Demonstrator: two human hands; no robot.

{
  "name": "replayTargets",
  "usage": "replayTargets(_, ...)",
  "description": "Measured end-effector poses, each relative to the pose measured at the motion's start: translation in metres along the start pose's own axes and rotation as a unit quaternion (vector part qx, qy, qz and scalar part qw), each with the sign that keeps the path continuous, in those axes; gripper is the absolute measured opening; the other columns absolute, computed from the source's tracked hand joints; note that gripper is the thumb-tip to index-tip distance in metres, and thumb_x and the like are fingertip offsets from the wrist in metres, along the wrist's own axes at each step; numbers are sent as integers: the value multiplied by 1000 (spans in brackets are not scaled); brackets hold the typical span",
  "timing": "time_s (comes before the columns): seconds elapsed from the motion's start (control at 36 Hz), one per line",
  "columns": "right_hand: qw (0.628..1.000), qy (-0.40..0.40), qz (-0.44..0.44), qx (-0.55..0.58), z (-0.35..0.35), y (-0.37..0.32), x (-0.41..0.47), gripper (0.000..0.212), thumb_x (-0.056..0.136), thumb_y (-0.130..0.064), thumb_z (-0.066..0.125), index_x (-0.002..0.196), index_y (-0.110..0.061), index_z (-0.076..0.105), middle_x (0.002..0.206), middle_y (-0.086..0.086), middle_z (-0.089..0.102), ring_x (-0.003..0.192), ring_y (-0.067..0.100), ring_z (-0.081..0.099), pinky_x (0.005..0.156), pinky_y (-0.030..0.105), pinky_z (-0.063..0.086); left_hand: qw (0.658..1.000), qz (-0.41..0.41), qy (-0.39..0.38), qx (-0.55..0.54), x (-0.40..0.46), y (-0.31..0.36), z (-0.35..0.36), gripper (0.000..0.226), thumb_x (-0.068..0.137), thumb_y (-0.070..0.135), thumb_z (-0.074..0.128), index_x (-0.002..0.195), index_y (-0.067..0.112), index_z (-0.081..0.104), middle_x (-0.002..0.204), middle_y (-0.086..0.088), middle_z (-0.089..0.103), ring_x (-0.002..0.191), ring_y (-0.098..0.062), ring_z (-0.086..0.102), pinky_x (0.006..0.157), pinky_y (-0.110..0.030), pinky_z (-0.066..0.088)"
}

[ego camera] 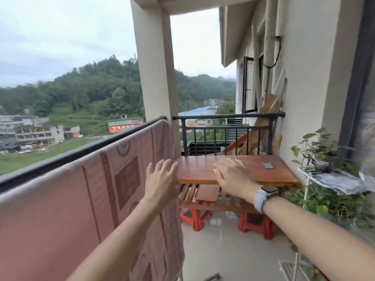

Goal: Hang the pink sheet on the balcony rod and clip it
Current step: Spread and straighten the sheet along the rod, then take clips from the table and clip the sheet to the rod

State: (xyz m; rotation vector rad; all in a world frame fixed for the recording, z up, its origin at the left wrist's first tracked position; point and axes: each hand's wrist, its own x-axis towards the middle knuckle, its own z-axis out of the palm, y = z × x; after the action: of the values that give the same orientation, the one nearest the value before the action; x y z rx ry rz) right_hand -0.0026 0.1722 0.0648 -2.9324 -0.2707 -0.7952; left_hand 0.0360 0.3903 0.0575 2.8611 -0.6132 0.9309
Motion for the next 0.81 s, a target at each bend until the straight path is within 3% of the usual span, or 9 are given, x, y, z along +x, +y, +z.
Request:
replayTargets(0.22,1000,-12,10,13,100,121,91,35,92,-21,37,124,-22,51,129,-3,55,123,15,43,110,37,25,999,7,-12,-38,124,29,143,47,86,30,51,131,19,42,137,-5,44,130,-23,35,106,-49,23)
replayTargets(0.47,995,-57,51,69,217,256,181,35,92,-18,38,124,-19,53,128,-1,55,122,16,45,104,34,31,993,-45,-59,-88,247,65,298,48,86,27,48,133,19,42,138,-3,45,129,-23,37,104,-45,29)
replayTargets(0.64,985,-89,94,118,310,321,230,33,90,-16,42,120,-17,56,125,0,57,121,18,46,100,32,33,988,-71,-58,-126,292,77,405,40,80,25,59,119,17,56,122,-4,59,115,-26,52,95,-43,39)
replayTargets(0.81,969,-152,130,147,416,378,271,33,91,-20,41,120,-18,56,127,0,56,121,19,45,100,36,37,986,-80,-121,-79,323,70,526,39,77,31,48,114,19,58,121,-4,59,115,-26,53,95,-49,38)
